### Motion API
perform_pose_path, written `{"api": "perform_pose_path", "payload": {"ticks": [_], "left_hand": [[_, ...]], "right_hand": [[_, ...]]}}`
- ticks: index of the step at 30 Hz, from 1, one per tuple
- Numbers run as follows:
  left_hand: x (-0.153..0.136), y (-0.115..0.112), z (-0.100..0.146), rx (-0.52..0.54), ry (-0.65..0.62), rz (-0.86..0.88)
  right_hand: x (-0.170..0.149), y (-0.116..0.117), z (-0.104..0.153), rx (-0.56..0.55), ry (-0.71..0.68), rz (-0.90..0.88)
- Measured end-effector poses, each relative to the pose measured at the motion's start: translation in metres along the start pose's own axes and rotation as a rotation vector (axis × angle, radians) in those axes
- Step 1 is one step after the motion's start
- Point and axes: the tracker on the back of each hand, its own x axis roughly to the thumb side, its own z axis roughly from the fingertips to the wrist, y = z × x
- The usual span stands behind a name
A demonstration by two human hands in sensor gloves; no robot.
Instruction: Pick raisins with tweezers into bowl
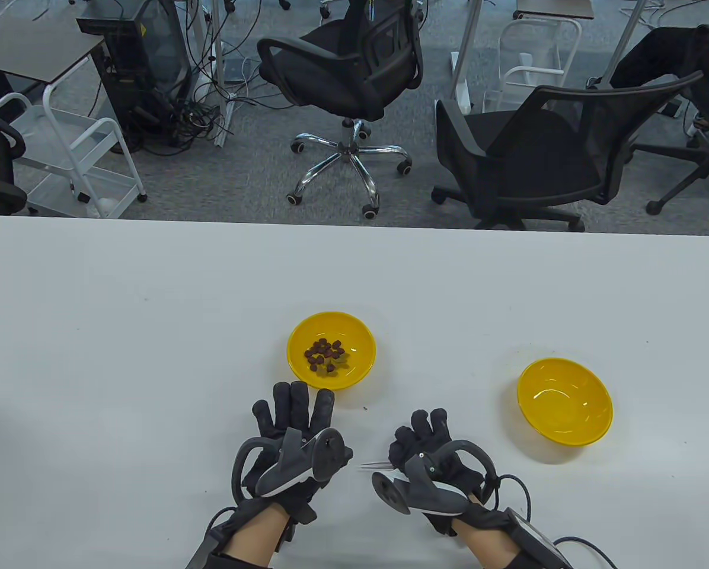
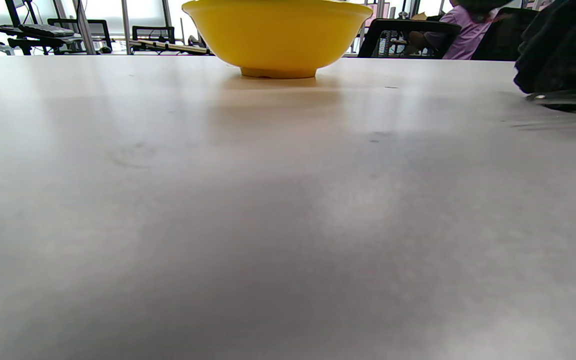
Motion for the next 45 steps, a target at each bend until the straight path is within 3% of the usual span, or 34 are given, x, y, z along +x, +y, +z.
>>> {"api": "perform_pose_path", "payload": {"ticks": [3,9,16,24,32,38,45], "left_hand": [[-0.001,0.001,0.0,0.019,0.01,-0.001],[-0.002,0.0,0.0,0.026,0.018,0.001],[-0.002,0.001,0.0,0.021,0.019,-0.009],[-0.003,0.001,0.0,0.018,0.022,-0.013],[-0.009,0.001,-0.002,0.016,0.045,0.023],[-0.024,0.001,-0.007,0.065,0.114,0.264],[-0.04,0.003,-0.02,0.01,0.205,0.466]], "right_hand": [[-0.013,0.0,0.002,0.023,0.047,-0.041],[-0.046,-0.009,0.008,-0.041,0.154,-0.242],[-0.077,-0.021,0.021,-0.22,0.239,-0.45],[-0.093,-0.03,0.032,-0.335,0.292,-0.507],[-0.095,-0.03,0.032,-0.319,0.306,-0.484],[-0.093,-0.03,0.032,-0.304,0.304,-0.468],[-0.091,-0.031,0.031,-0.289,0.293,-0.442]]}}
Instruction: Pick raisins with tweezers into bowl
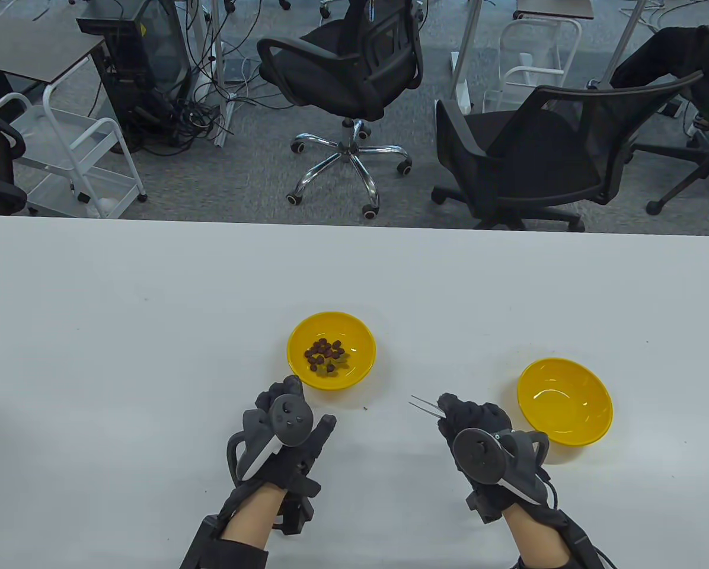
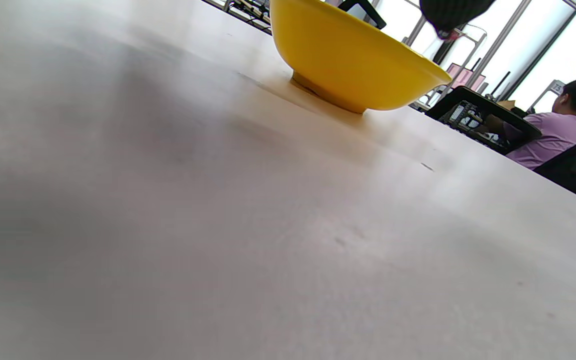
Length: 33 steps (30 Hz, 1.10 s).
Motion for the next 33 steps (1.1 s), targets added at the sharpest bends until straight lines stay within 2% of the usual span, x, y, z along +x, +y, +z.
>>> {"api": "perform_pose_path", "payload": {"ticks": [8,11,22,28,33], "left_hand": [[0.006,0.018,-0.019,0.022,0.069,0.141],[0.009,0.025,-0.032,0.075,0.123,0.11],[0.013,0.031,-0.079,0.081,0.314,0.038],[0.009,0.028,-0.09,0.087,0.402,-0.002],[0.005,0.025,-0.092,0.068,0.405,0.034]], "right_hand": [[0.002,0.0,0.0,0.013,-0.004,0.012],[0.001,0.001,0.0,0.02,-0.001,0.005],[0.001,0.001,-0.002,0.037,0.039,0.04],[0.001,0.002,-0.002,0.045,0.041,0.046],[0.001,0.002,-0.002,0.047,0.039,0.047]]}}
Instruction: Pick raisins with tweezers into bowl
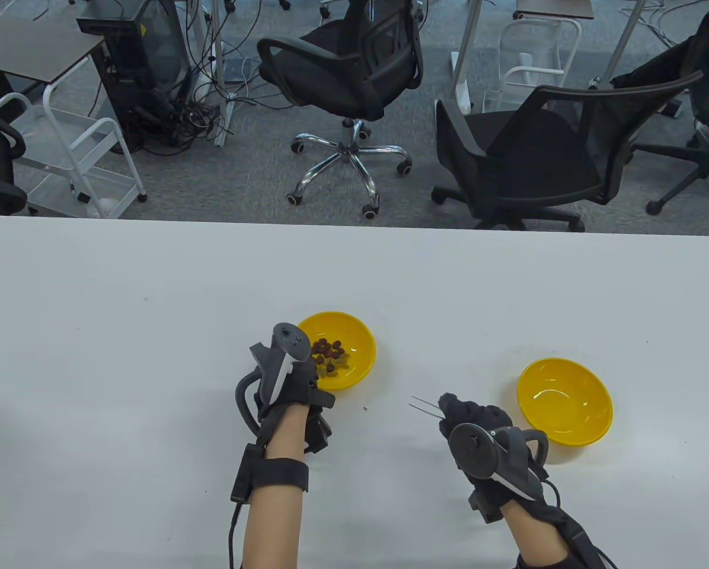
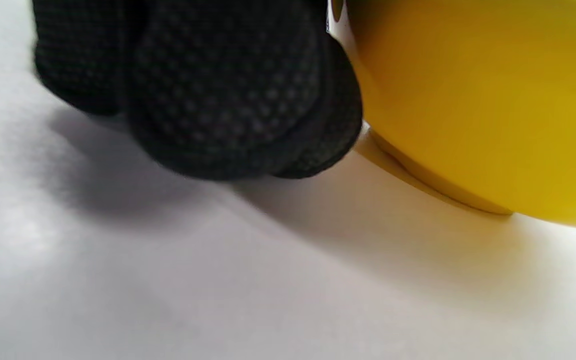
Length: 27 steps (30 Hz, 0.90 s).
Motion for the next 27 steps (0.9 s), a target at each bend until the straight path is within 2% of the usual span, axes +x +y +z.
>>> {"api": "perform_pose_path", "payload": {"ticks": [7,14,18,27], "left_hand": [[-0.003,0.002,0.004,0.013,-0.052,0.074],[-0.006,0.011,0.021,0.043,-0.146,0.079],[-0.005,0.015,0.038,0.048,-0.234,0.059],[-0.003,0.01,0.089,-0.032,-0.415,0.094]], "right_hand": [[-0.001,-0.001,0.0,-0.001,0.004,-0.005],[-0.005,-0.006,0.0,-0.015,0.017,-0.046],[-0.007,-0.011,0.001,-0.053,0.024,-0.072],[-0.008,-0.018,0.003,-0.078,0.027,-0.095]]}}
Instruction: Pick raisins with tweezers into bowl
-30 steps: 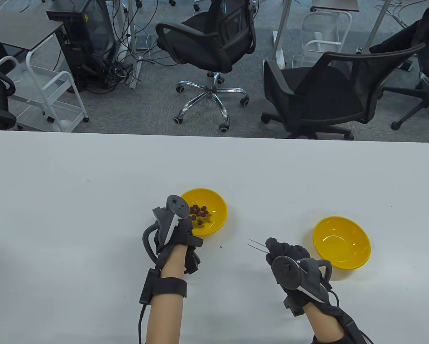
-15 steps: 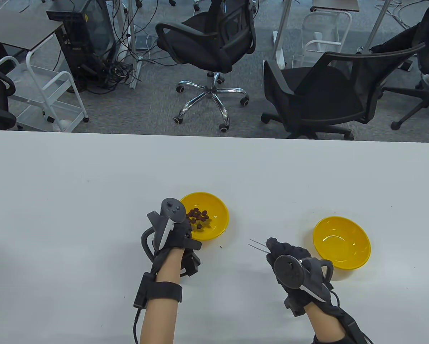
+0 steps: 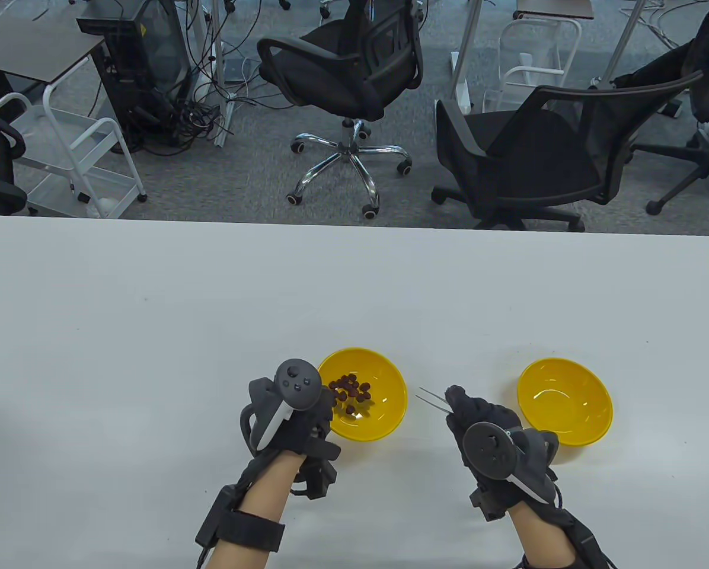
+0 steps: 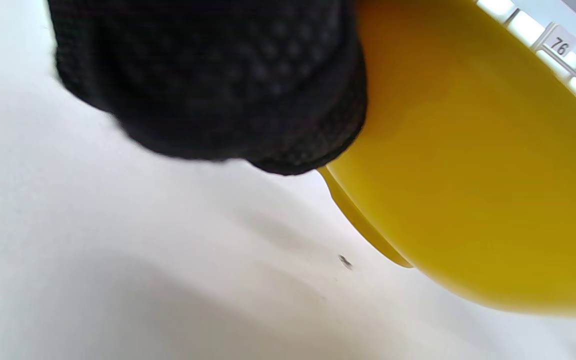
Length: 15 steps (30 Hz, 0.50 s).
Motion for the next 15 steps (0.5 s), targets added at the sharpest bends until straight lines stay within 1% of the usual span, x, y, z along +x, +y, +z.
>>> {"api": "perform_pose_path", "payload": {"ticks": [5,10,12,15], "left_hand": [[0.007,-0.009,0.019,-0.037,-0.055,0.011],[0.003,-0.018,0.027,-0.035,-0.078,0.019],[0.001,-0.02,0.027,-0.049,-0.075,0.038],[-0.002,-0.021,0.028,-0.038,-0.075,0.056]], "right_hand": [[0.001,-0.004,0.002,-0.054,-0.005,0.002],[0.005,-0.003,0.003,-0.032,-0.03,0.036],[0.006,-0.002,0.003,-0.018,-0.038,0.068],[0.007,0.0,0.002,-0.004,-0.045,0.079]]}}
